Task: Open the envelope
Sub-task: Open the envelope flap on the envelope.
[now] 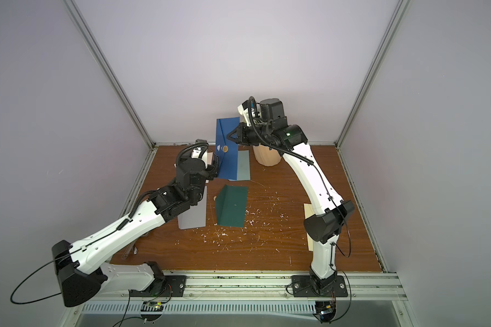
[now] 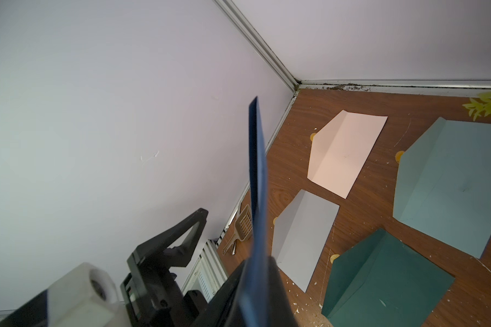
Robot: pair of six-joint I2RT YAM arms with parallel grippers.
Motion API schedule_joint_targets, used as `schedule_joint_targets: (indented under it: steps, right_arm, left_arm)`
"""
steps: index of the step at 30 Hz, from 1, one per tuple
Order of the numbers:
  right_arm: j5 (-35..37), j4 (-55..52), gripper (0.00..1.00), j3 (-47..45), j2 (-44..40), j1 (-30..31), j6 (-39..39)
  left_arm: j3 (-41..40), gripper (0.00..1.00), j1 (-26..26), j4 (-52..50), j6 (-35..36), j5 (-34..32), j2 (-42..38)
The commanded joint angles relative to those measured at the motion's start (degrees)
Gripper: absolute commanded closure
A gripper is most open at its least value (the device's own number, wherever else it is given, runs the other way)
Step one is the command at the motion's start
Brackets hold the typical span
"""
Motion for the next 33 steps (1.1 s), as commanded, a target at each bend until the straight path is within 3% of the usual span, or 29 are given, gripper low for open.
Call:
schedule_joint_targets:
  steps: [1,7,20,28,33]
  right_arm:
    - [0.5,-0.3,1.0,2.3,0.0,-0.1,-1.1]
    - [0.9,-0.4,1.0,3.5,0.8,-0.1,-1.0]
    - [1.3,-0.1,1.0,5.4,1.2,-0.1,-0.4]
    - [0.9,-0.6,1.0,5.9,1.1,-0.1,-0.2]
    - [0.8,-0.8,1.0,5.6,0.7,-0.1,-0.4]
  left_arm:
    - [-1.3,0.14,-0.7,4.2,2.0,8.4,-3.0]
    - [-1.2,0.14,-0.9,1.4,1.5,13.9,-4.0]
    - [-2.0,0.14,-0.9,-1.5,0.2,12.8,-1.2]
    - [0.4,0.14,-0.9,-1.9,-1.8,-0.1,1.3]
    - [1.6,0.14,-0.9,-0.7,-1.0,-4.4,2.4]
